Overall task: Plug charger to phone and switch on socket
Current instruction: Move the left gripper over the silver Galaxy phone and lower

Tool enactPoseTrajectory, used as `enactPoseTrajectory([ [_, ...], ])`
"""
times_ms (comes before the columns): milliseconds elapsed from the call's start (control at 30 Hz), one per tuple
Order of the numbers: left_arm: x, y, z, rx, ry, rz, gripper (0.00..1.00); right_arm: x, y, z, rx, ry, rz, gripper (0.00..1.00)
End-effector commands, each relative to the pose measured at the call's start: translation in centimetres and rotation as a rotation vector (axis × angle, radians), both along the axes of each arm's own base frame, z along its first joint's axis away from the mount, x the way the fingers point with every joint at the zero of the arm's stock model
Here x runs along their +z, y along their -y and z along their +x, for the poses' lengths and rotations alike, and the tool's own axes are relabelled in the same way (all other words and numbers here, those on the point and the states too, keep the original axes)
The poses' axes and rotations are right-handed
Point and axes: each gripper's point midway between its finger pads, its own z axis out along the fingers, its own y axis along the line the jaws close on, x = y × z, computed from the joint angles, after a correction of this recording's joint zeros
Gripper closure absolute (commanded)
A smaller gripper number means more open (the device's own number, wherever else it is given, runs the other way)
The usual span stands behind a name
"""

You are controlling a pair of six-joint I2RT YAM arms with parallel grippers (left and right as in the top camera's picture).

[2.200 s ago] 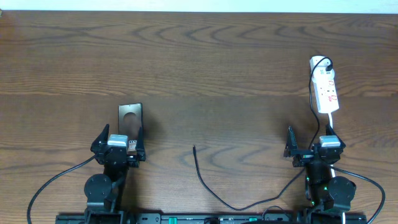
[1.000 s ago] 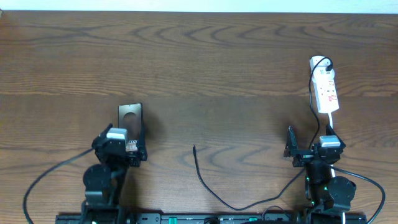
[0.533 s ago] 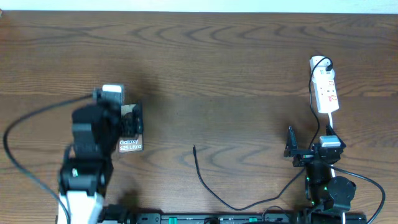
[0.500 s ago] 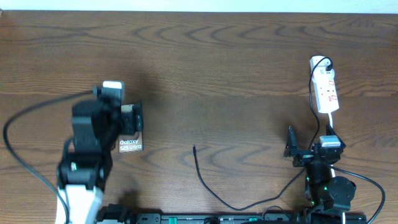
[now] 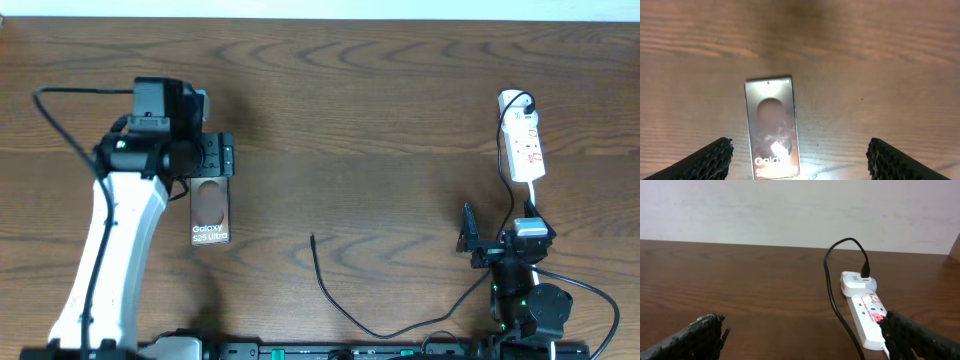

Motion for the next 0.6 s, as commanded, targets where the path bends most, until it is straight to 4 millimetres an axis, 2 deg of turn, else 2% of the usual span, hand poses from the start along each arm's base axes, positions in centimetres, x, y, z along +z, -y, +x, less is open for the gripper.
enactPoseTrajectory([
  [0,-0.17,0.18,0.32,0.005,-0.015,-0.018,0.14,-0.18,0.00,0.00,-0.002,-0.007,0.014,0.01],
  [67,-0.49,0.18,0.33,0.005,-0.026,-0.017,0.14,-0.18,0.00,0.00,-0.002,-0.007,0.014,0.01],
  [100,-0.53,0.17,0.31,0.005,-0.028,-0.017,0.36,-0.18,0.00,0.00,-0.002,-0.007,0.014,0.01],
  [133,-0.56,0.17,0.28,0.005,-0.030,-0.017,0.65,-0.18,0.00,0.00,-0.002,-0.007,0.014,0.01],
  [167,-0.56,0.17,0.28,0.005,-0.030,-0.017,0.81,-0.18,0.00,0.00,-0.002,-0.007,0.014,0.01],
  [200,-0.56,0.17,0.28,0.005,-0.030,-0.017,0.89,-0.18,0.00,0.00,-0.002,-0.007,0.014,0.01],
  [233,-0.56,0.17,0.28,0.005,-0.030,-0.017,0.89,-0.18,0.00,0.00,-0.002,-0.007,0.014,0.01],
  [267,-0.56,0.17,0.28,0.005,-0.030,-0.017,0.65,-0.18,0.00,0.00,-0.002,-0.007,0.014,0.01],
  [300,-0.56,0.17,0.28,0.006,-0.030,-0.017,0.34,-0.18,0.00,0.00,-0.002,-0.007,0.014,0.01],
  [333,-0.56,0.17,0.27,0.006,-0.030,-0.017,0.15,-0.19,0.00,0.00,-0.002,-0.007,0.014,0.01],
  [367,-0.57,0.17,0.26,0.006,-0.031,-0.017,0.08,-0.18,0.00,0.00,-0.002,-0.007,0.014,0.01],
  [400,-0.58,0.17,0.25,0.006,-0.032,-0.017,0.06,-0.18,0.00,0.00,-0.002,-0.007,0.014,0.01],
  [567,-0.93,0.14,-0.51,0.024,-0.069,-0.023,0.05,-0.18,0.00,0.00,-0.002,-0.007,0.014,0.01],
])
